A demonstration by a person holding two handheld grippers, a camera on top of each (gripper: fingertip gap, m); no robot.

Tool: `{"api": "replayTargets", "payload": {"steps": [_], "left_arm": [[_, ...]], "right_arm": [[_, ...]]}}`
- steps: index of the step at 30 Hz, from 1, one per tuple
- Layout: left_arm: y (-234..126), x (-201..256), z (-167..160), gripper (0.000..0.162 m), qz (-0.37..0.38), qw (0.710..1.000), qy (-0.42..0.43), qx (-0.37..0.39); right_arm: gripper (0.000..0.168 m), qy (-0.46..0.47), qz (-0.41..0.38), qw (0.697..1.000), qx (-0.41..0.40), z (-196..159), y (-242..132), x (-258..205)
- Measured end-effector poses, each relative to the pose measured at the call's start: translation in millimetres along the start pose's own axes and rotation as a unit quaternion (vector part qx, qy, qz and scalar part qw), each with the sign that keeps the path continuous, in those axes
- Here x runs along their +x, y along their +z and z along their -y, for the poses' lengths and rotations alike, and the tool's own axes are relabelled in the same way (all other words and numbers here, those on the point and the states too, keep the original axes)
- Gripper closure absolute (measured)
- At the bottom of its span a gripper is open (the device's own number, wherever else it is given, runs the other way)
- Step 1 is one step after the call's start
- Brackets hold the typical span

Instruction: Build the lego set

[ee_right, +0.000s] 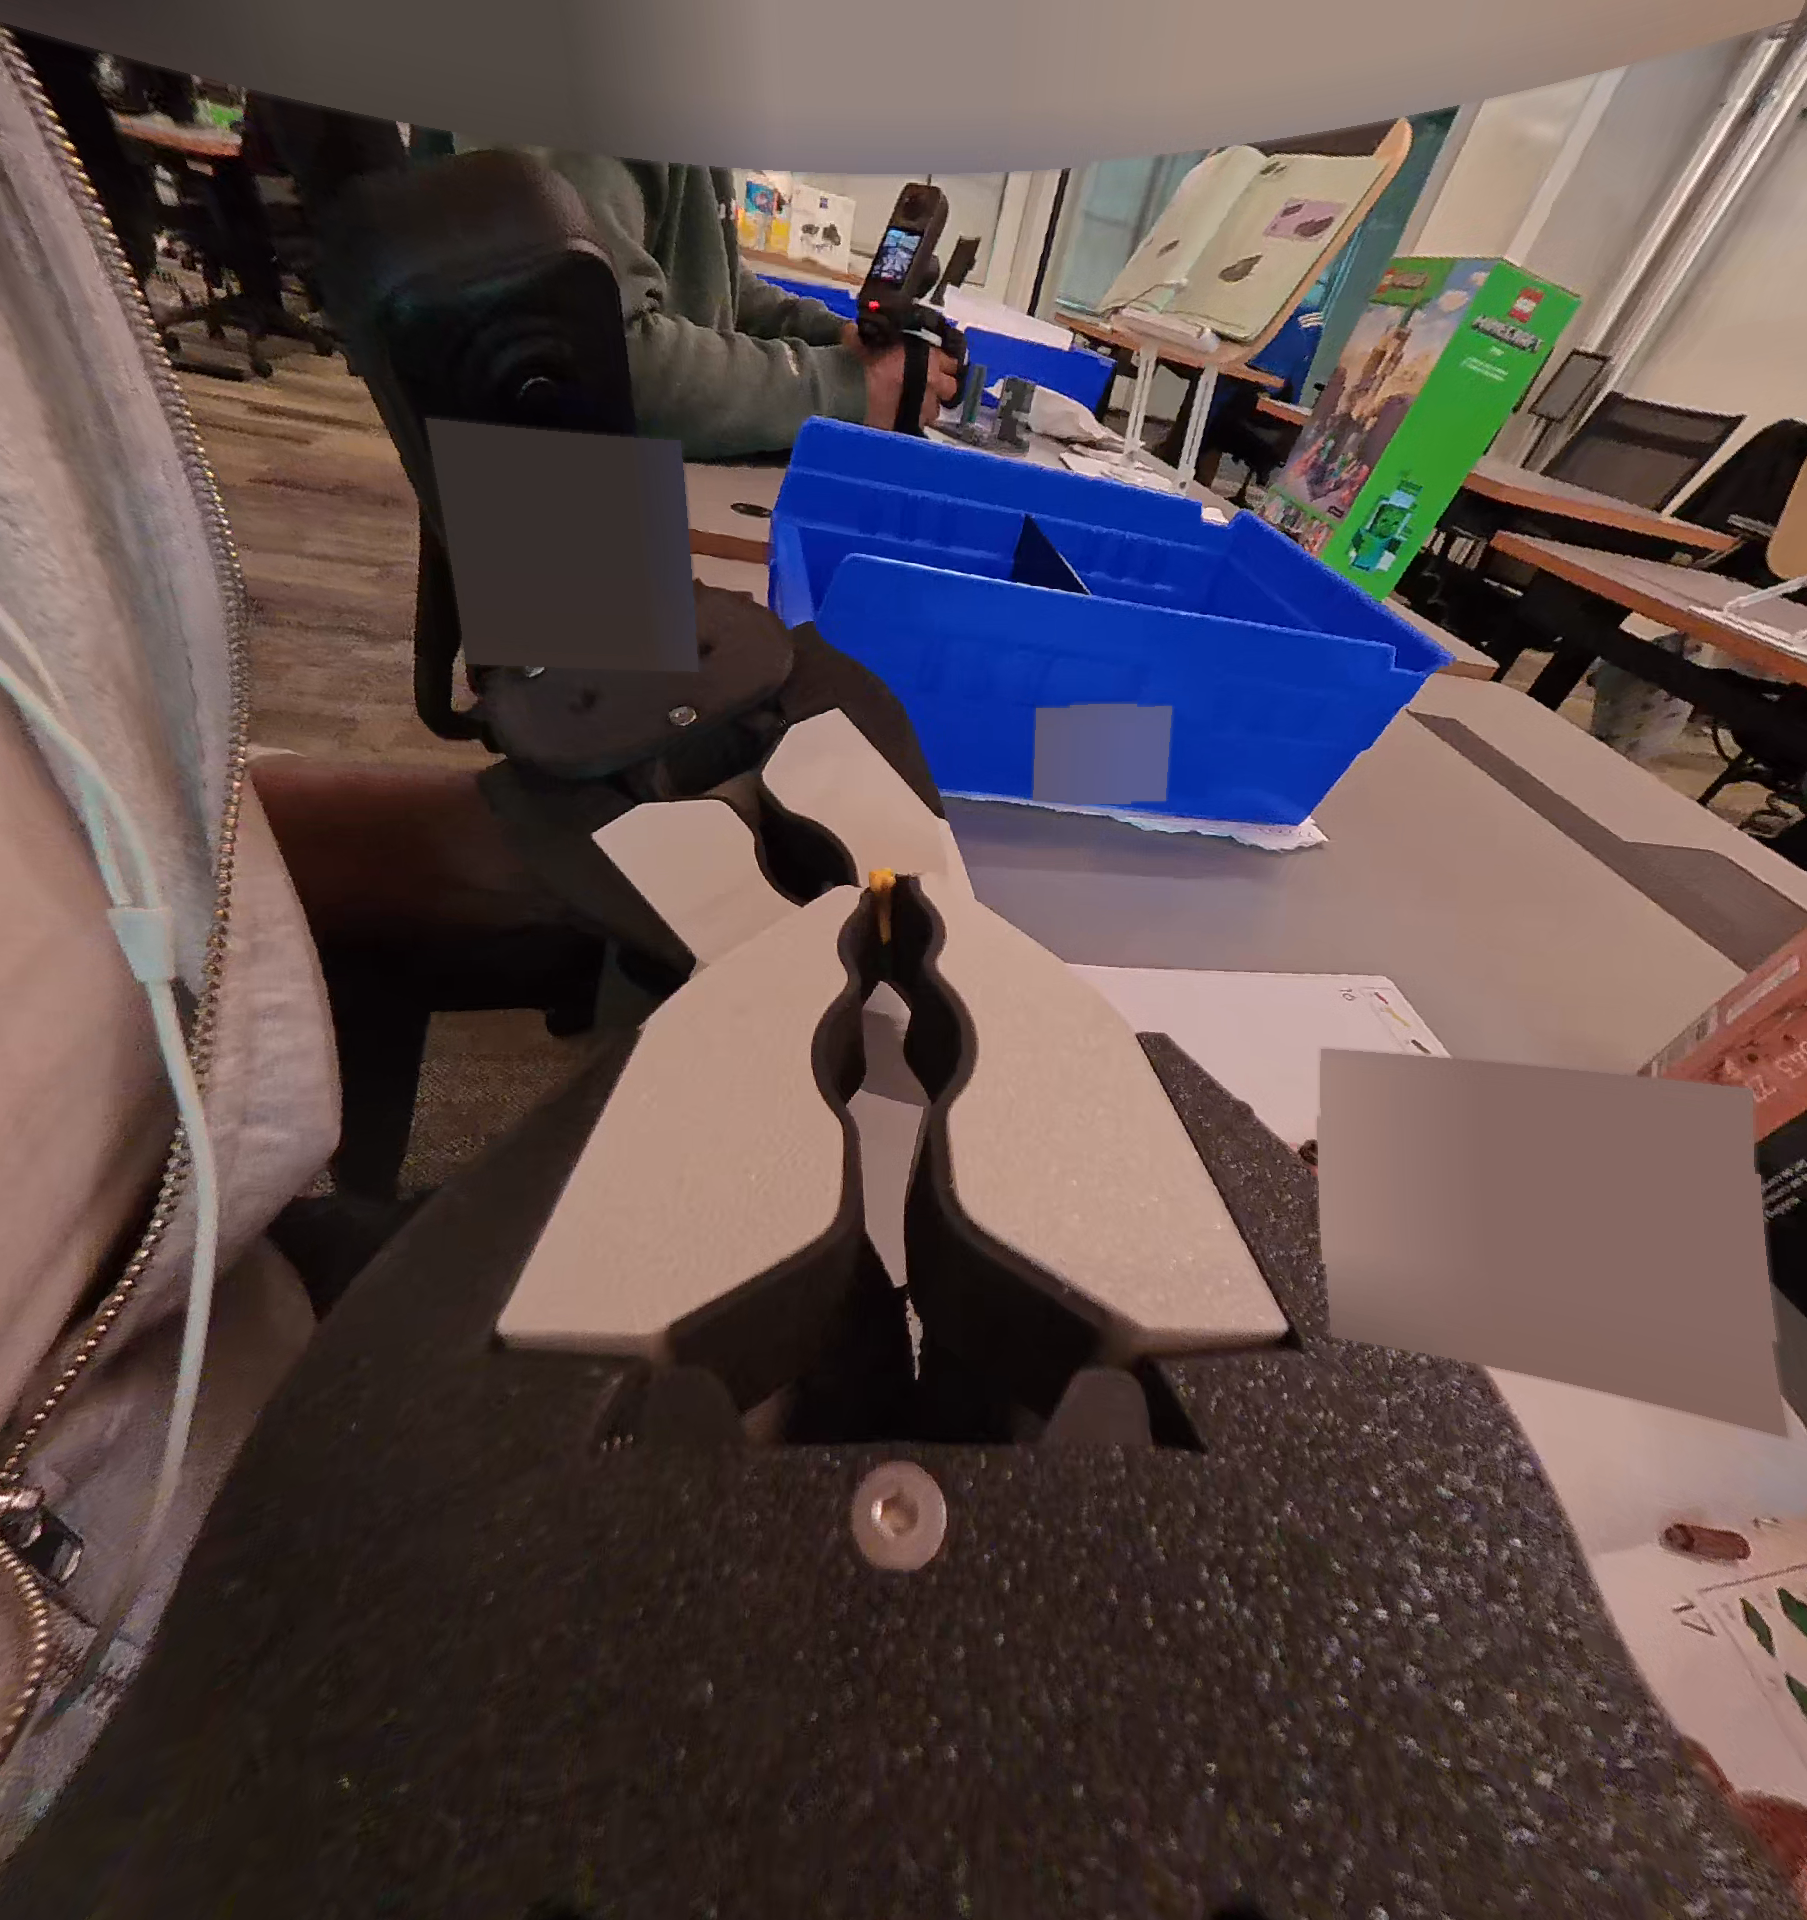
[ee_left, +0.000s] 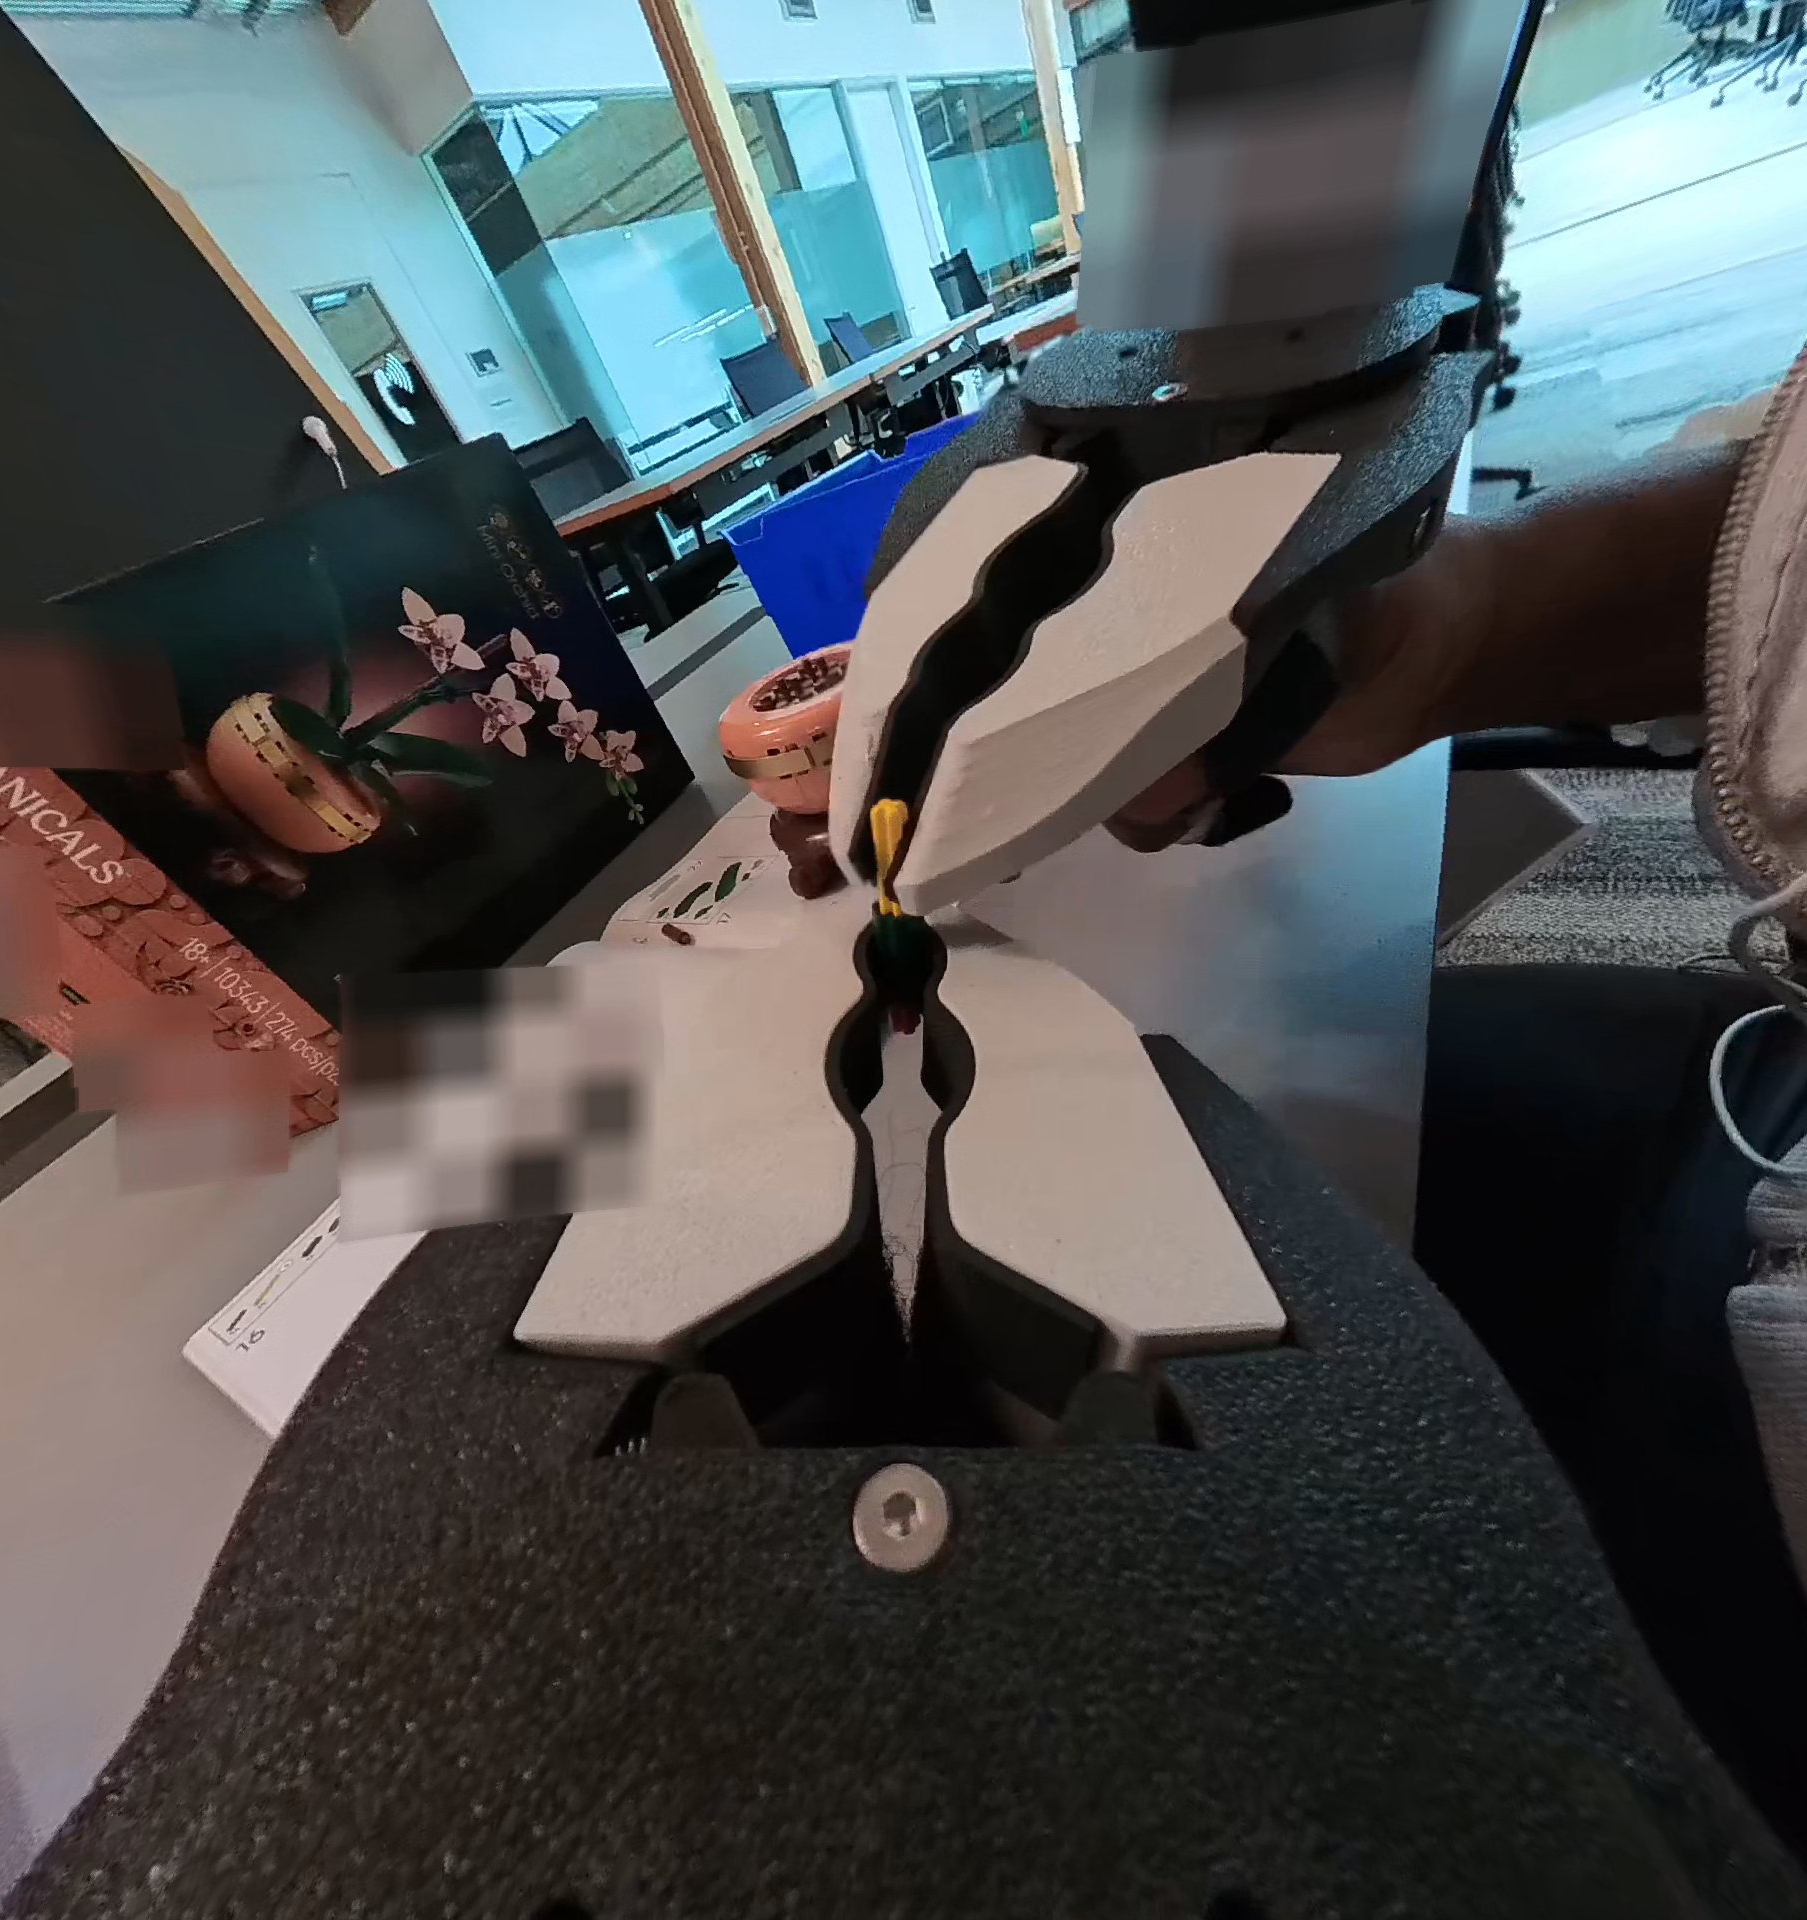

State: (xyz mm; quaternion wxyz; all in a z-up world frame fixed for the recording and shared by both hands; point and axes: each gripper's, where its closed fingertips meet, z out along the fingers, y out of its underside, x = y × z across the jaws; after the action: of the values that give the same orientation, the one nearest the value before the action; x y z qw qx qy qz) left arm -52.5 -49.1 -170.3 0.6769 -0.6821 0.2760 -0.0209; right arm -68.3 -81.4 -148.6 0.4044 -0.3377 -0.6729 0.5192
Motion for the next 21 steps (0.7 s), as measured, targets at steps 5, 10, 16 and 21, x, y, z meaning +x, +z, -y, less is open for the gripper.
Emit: {"api": "replayTargets", "payload": {"steps": [5,10,16,21], "left_arm": [[2.1,1.2,-4.8,0.162,-0.003,1.0,0.004,-0.021],[3.2,3.1,-8.8,0.162,-0.009,0.999,0.004,-0.037],[3.8,3.7,-12.7,0.162,-0.009,0.999,0.004,-0.054],[3.9,3.3,-13.5,0.162,-0.006,0.998,0.003,-0.057]], "right_arm": [[0.165,0.001,-0.013,1.0,0.0,-4.2,0.3,0.4],[0.165,0.012,-0.016,1.0,-0.004,-9.8,-0.9,0.3],[0.166,0.034,-0.007,0.999,-0.004,-14.1,-2.0,1.3],[0.165,0.036,-0.007,0.999,0.001,-15.2,-1.0,2.5]]}}
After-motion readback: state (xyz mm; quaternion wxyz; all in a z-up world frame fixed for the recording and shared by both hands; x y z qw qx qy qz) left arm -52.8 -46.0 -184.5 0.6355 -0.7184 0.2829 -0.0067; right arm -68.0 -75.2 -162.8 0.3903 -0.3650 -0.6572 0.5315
